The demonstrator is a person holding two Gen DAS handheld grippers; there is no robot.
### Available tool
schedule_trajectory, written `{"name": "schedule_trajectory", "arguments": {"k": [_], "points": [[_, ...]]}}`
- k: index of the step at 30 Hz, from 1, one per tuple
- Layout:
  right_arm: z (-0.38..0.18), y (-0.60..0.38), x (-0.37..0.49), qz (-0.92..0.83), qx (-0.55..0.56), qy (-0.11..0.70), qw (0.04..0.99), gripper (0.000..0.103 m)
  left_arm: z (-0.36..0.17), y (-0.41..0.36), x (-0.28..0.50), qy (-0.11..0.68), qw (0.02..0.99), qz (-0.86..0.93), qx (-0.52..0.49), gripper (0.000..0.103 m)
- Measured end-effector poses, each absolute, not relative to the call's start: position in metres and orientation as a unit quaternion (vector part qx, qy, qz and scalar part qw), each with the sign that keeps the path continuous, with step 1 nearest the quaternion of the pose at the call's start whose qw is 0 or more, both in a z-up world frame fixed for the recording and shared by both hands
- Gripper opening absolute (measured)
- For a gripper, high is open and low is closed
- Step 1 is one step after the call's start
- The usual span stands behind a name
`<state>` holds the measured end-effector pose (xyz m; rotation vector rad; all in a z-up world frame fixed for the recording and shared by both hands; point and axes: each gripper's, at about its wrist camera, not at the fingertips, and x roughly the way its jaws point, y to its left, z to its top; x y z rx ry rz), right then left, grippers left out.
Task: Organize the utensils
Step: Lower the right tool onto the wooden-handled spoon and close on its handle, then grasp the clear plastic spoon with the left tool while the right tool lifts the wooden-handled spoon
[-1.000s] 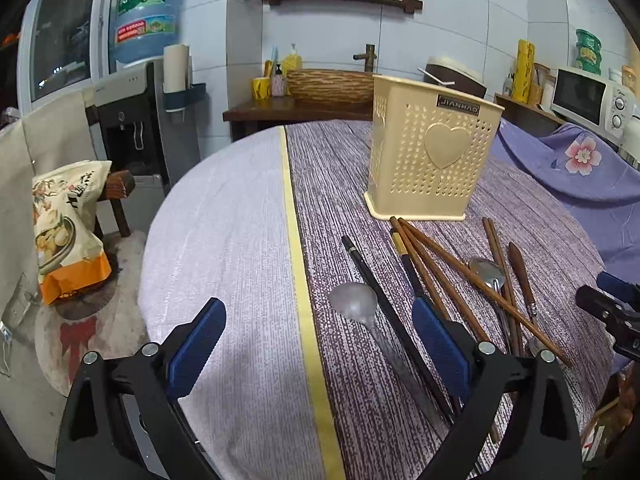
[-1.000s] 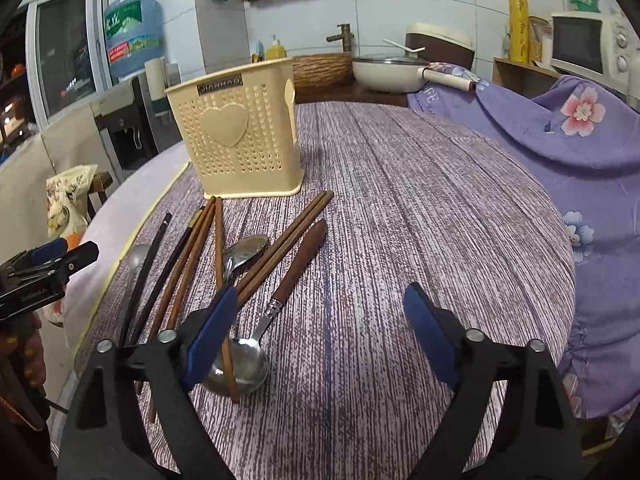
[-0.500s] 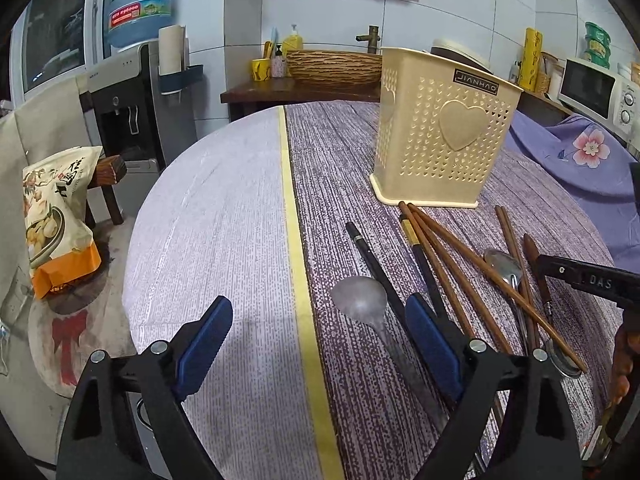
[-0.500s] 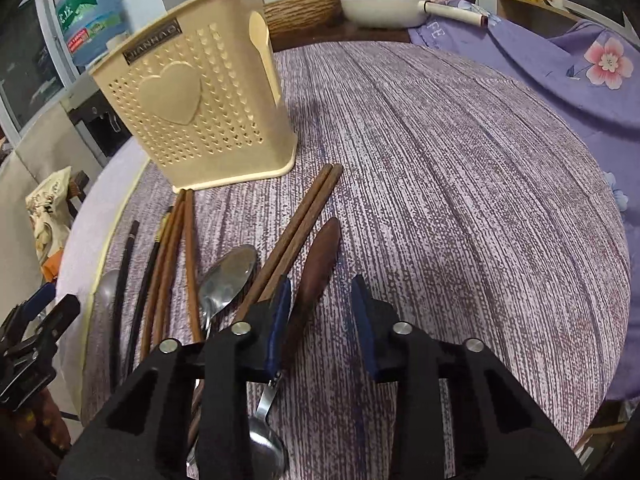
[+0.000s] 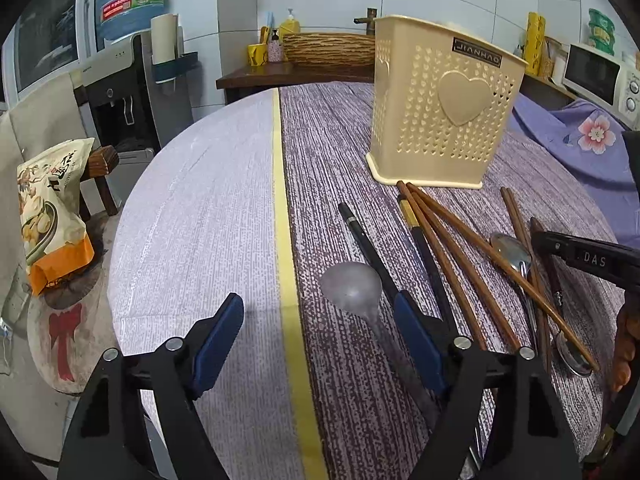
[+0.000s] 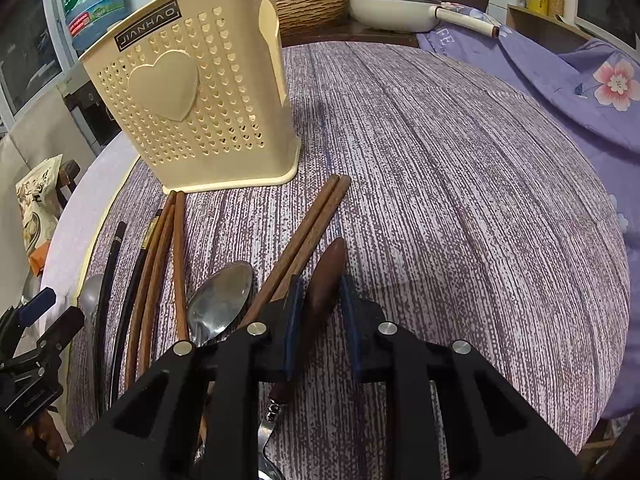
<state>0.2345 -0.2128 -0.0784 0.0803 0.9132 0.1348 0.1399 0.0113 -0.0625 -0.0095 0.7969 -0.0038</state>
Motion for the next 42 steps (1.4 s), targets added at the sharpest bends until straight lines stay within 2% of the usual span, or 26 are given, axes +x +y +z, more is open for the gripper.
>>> {"name": "schedule_trajectory", "arguments": {"k": [4,16,20,23,25,27,35,42], "points": [[-0.079,-0.213,0.234,0.076,0.037,0.440,0.894,0.021,-0.066,0.007,0.142,0.398,0.917,0.004,0.002,0.068],[-0.078,-0.216,0.242,0.095,0.035,0.442,0.891,0.021,-0.071,-0.003,0.159,0.421,0.907,0.012,0.014,0.065],[-0.078,-0.216,0.245,0.098,0.037,0.443,0.890,0.021,-0.071,-0.001,0.169,0.428,0.904,0.007,0.004,0.060],[-0.078,-0.215,0.246,0.099,0.040,0.441,0.891,0.020,-0.070,-0.003,0.174,0.428,0.904,0.003,0.005,0.053],[-0.078,-0.217,0.246,0.100,0.043,0.440,0.891,0.020,-0.070,-0.005,0.176,0.426,0.905,0.002,0.005,0.042],[-0.077,-0.217,0.245,0.102,0.046,0.437,0.892,0.020,-0.070,-0.005,0.178,0.426,0.905,0.001,0.004,0.036],[-0.067,-0.219,0.240,0.106,0.048,0.416,0.902,0.019,-0.068,-0.001,0.181,0.424,0.905,-0.010,-0.019,0.036],[-0.052,-0.222,0.234,0.112,0.054,0.390,0.912,0.018,-0.051,-0.004,0.174,0.391,0.920,-0.017,-0.022,0.036]]}}
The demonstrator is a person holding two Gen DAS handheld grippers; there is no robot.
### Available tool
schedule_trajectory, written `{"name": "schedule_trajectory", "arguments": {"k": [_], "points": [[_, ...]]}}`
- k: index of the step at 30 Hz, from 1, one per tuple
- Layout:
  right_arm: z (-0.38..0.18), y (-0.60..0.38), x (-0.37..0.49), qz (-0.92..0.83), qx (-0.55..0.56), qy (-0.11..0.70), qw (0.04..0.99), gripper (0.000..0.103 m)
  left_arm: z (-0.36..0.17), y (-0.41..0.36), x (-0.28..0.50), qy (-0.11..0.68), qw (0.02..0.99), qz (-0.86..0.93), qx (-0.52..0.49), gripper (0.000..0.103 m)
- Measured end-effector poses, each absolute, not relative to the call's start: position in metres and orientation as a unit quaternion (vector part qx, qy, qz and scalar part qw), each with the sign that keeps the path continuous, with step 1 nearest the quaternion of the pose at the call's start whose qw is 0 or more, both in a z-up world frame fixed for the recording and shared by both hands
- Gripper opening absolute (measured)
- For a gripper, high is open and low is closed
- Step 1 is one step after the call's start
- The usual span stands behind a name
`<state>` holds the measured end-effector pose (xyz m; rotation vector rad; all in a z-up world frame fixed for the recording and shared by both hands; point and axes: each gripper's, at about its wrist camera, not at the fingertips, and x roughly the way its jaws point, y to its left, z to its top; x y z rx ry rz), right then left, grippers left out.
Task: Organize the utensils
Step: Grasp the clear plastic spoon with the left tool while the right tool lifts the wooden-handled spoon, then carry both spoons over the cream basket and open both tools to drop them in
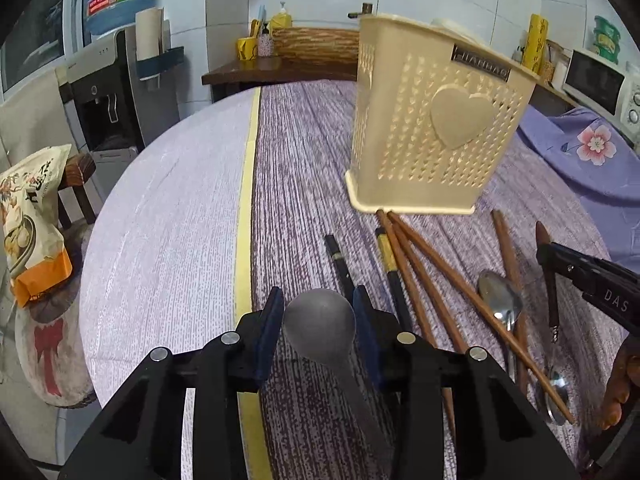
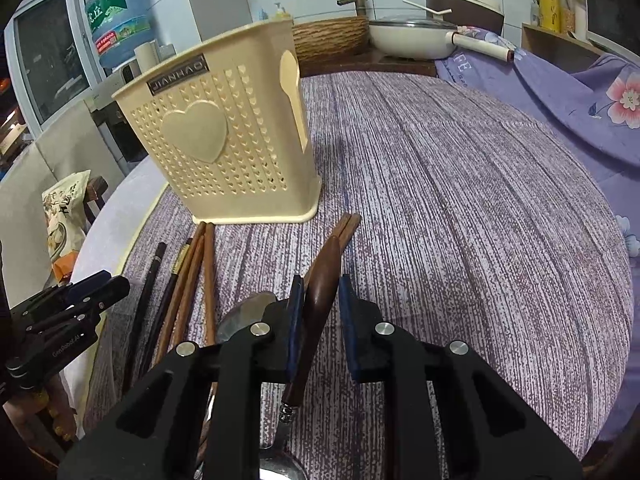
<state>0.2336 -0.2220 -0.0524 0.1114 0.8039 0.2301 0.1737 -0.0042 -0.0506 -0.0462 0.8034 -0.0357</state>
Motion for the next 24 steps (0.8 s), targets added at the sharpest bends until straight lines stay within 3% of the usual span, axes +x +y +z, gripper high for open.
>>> {"name": "schedule_trajectory", "arguments": {"k": [14,24], "points": [[0.012,-0.237,0.187,0.135,0.034,0.278,0.951,0.016,0.011,-0.014,0.136,0.272,0.961,-0.046,-0.002,0.035],[0.028,-0.248,0.169,0.153,0.033,0.260,0.953,0.016,0.029,-0.014,0.122,0.243,0.968,-0.056,0.002,0.034]]}}
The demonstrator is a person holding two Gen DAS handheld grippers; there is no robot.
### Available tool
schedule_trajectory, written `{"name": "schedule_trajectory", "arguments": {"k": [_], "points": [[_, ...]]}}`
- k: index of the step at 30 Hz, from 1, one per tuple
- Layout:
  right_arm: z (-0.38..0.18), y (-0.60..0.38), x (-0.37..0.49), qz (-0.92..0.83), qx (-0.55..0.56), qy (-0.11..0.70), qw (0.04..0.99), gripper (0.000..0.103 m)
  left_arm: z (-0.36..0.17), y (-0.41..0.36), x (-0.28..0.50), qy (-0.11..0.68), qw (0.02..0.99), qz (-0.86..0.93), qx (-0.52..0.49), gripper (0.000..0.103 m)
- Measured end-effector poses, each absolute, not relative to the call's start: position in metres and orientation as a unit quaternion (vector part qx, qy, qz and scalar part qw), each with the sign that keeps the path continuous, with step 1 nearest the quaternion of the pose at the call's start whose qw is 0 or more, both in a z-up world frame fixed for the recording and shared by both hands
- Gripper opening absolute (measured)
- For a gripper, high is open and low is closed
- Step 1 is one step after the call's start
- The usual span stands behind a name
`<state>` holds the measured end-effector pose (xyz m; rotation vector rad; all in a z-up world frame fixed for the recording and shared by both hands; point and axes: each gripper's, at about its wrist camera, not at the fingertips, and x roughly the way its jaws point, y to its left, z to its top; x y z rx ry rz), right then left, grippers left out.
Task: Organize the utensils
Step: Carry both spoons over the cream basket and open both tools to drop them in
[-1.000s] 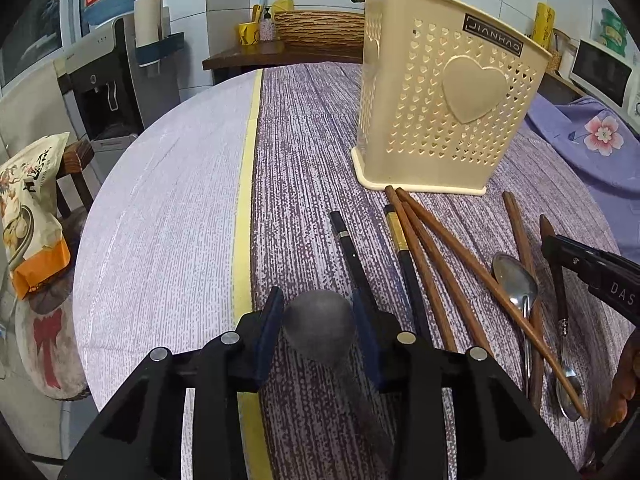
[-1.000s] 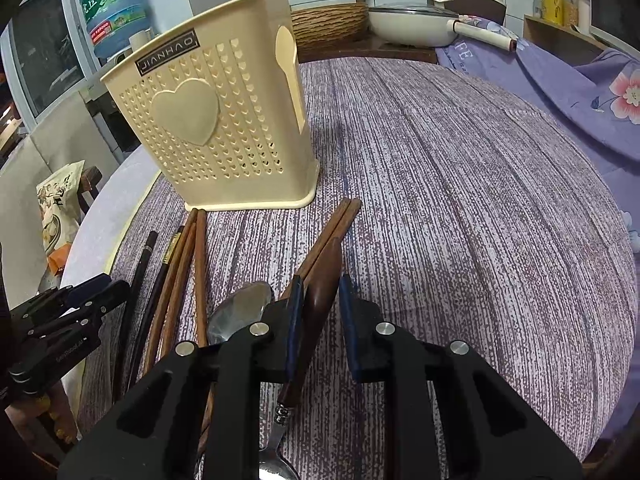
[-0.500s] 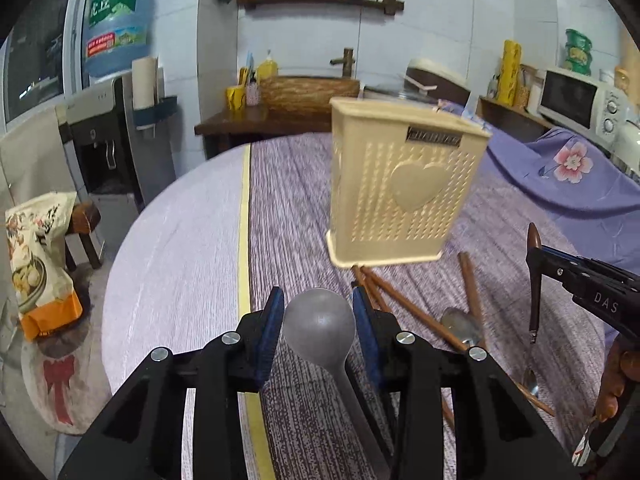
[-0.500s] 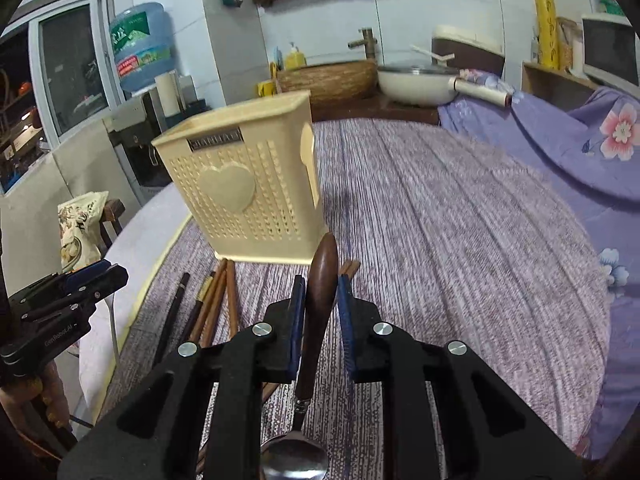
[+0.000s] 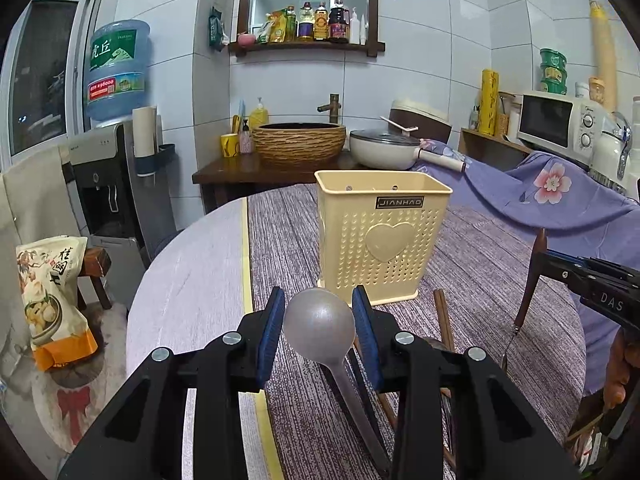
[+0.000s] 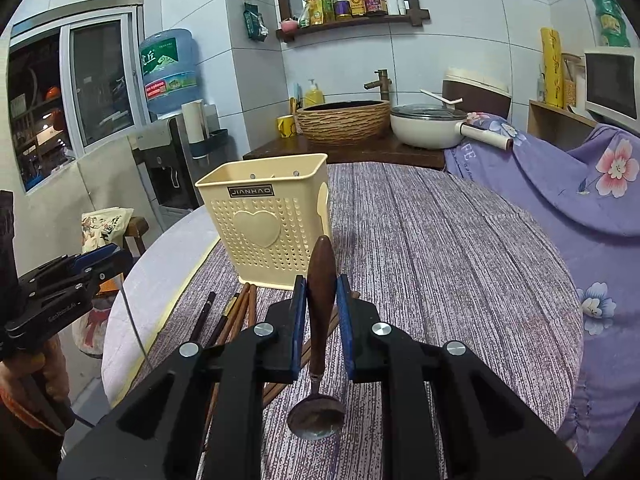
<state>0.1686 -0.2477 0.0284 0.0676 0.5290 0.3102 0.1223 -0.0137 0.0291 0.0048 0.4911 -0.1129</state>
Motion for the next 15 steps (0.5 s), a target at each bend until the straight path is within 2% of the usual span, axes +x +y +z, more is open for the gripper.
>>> {"name": "schedule_trajectory", "arguments": {"k": [15], "points": [[0.045,-0.244,0.175,0.175,0.042,0.249,0.952,0.016,0.047,-0.012,0.133,0.232,0.970,-0.073,-0.009,0.034]]}}
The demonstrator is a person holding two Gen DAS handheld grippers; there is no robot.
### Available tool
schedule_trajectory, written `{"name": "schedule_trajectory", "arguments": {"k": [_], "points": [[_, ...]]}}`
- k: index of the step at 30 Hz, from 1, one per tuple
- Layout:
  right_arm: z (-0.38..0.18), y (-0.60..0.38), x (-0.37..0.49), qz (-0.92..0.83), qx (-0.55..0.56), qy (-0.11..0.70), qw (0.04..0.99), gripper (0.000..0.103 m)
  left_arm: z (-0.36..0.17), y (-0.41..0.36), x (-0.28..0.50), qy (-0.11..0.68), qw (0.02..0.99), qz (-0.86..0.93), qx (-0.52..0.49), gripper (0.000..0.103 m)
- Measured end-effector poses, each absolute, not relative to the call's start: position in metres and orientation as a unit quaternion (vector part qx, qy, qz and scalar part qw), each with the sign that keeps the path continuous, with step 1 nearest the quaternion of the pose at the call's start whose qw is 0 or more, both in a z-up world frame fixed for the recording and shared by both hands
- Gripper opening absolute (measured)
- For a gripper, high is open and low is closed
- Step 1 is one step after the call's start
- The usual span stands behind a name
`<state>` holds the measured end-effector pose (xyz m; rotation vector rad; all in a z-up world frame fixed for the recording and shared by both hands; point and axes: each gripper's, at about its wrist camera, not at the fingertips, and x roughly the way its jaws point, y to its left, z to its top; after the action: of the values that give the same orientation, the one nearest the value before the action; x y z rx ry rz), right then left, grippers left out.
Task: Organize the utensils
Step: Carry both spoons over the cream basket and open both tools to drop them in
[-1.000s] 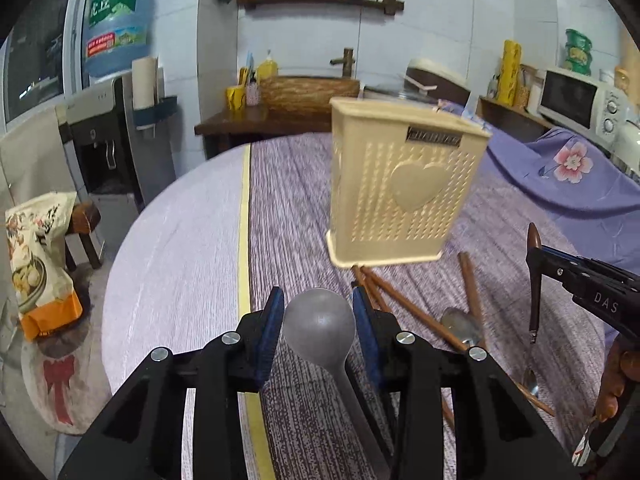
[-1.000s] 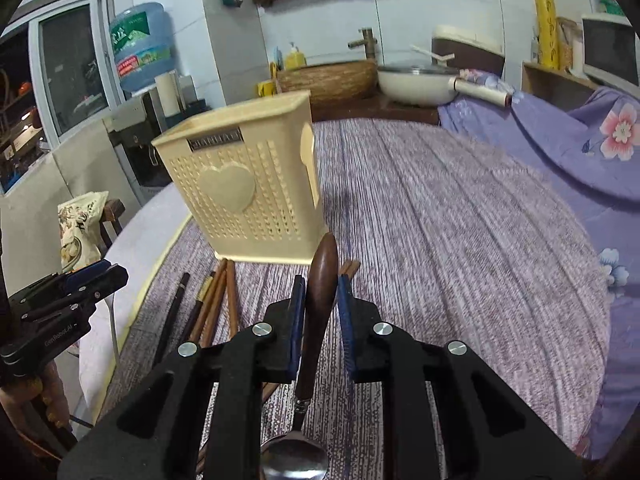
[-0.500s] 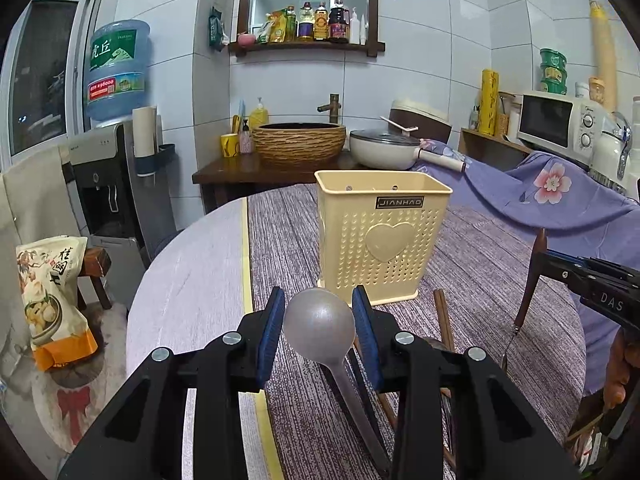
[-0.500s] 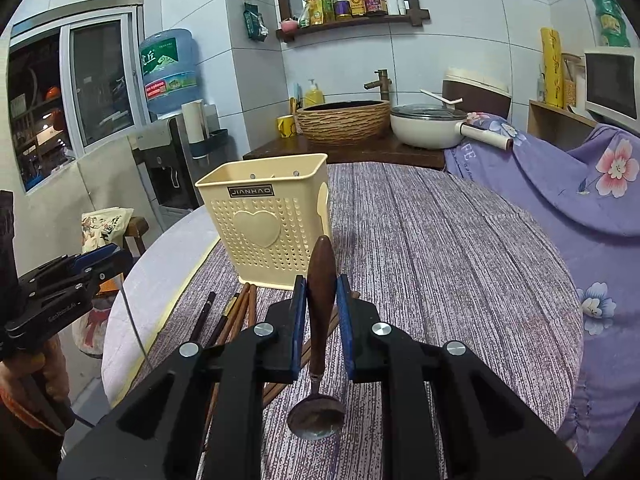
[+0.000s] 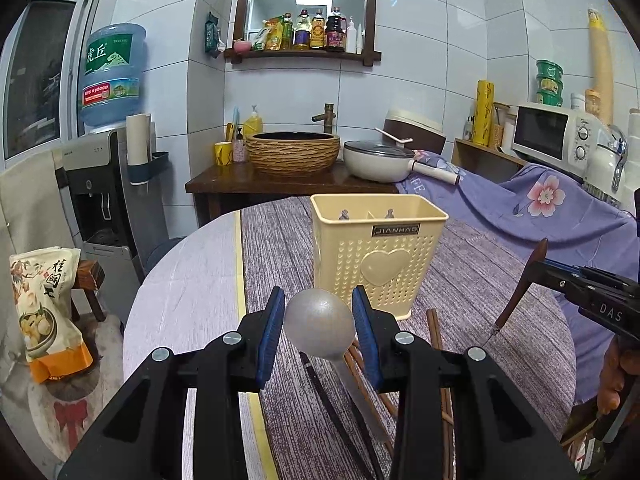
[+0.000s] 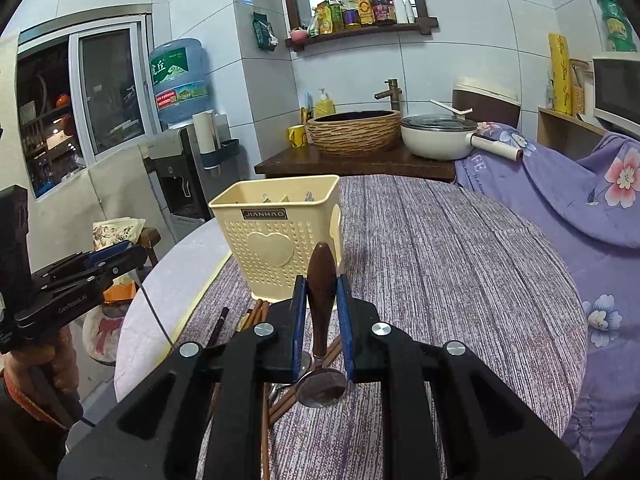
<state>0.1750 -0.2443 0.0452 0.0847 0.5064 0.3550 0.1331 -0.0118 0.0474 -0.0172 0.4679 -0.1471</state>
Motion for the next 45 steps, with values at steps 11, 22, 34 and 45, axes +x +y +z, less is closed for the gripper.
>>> {"name": "schedule_trajectory", "arguments": {"k": [11,22,34,45], "points": [[0.126,-0.233,0.196,0.219,0.040,0.187,0.957,0.016,0.126,-0.011,0.170,0.159,0.984,-0.076,-0.013,0.034],[0.179,-0.204,0.264,0.188,0.041,0.129,0.973,0.016,0.172,-0.033,0.236,0.104,0.994,-0.018,0.013,0.034],[0.115,-0.185,0.302,0.180,0.038,0.181,0.966,0.016,0.112,-0.039,0.266,0.159,0.987,-0.010,0.024,0.034],[0.070,-0.182,0.309,0.179,0.033,0.220,0.959,0.016,0.074,-0.047,0.270,0.192,0.980,-0.018,0.039,0.034]]}}
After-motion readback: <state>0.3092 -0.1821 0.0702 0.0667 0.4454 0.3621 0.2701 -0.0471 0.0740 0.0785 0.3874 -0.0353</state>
